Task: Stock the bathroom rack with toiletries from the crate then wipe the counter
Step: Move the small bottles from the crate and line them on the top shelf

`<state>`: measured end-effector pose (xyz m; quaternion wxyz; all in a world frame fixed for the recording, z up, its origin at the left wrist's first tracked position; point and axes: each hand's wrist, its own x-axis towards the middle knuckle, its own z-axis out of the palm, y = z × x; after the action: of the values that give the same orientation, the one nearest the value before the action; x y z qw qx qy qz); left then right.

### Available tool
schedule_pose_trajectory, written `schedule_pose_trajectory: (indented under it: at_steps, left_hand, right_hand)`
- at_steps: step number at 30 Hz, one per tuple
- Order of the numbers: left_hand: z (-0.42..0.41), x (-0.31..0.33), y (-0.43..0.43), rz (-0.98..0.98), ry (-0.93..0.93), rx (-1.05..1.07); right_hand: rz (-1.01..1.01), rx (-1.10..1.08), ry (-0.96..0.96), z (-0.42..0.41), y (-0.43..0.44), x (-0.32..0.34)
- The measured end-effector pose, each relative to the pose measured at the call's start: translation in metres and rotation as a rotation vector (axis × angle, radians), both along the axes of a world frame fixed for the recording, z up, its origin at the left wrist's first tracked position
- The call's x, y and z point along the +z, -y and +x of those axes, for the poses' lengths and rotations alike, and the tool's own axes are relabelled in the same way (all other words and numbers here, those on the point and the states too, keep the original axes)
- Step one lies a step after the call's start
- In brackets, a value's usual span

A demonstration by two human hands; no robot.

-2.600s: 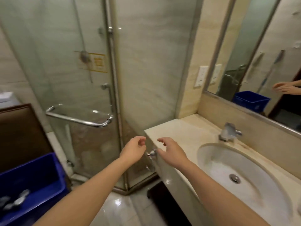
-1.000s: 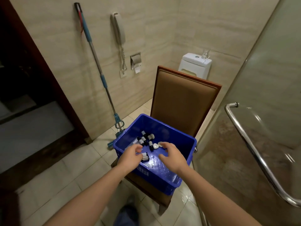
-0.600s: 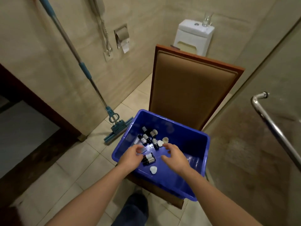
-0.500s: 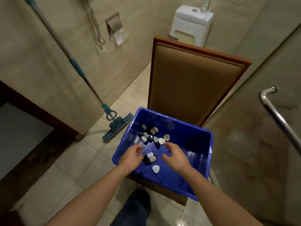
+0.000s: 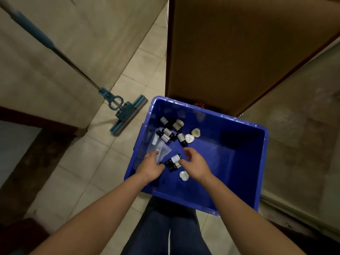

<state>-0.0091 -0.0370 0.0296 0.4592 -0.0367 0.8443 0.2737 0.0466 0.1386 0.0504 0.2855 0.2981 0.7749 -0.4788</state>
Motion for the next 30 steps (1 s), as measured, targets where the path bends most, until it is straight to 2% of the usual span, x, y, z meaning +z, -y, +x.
schedule_pose_trajectory:
  at_steps: [10, 17, 26, 30]
  left_hand:
    - [-0.014, -0.087, -0.010, -0.093, -0.046, -0.027]
    - [-0.011, -0.109, -0.016, -0.171, -0.039, -0.048]
    - [-0.013, -0.117, -0.024, -0.158, 0.009, 0.150]
    - [-0.010, -0.117, -0.024, -0.094, 0.012, 0.312]
  right_hand:
    - [-0.253, -0.138, 0.196, -0.052, 0.011, -0.101]
    - [-0.313, -0.220, 0.313, -0.074, 0.024, -0.135]
    - [-0.425, -0.429, 0.400, -0.090, 0.048, -0.143]
    - [-0.395, -0.420, 0.399, -0.089, 0.049, -0.151]
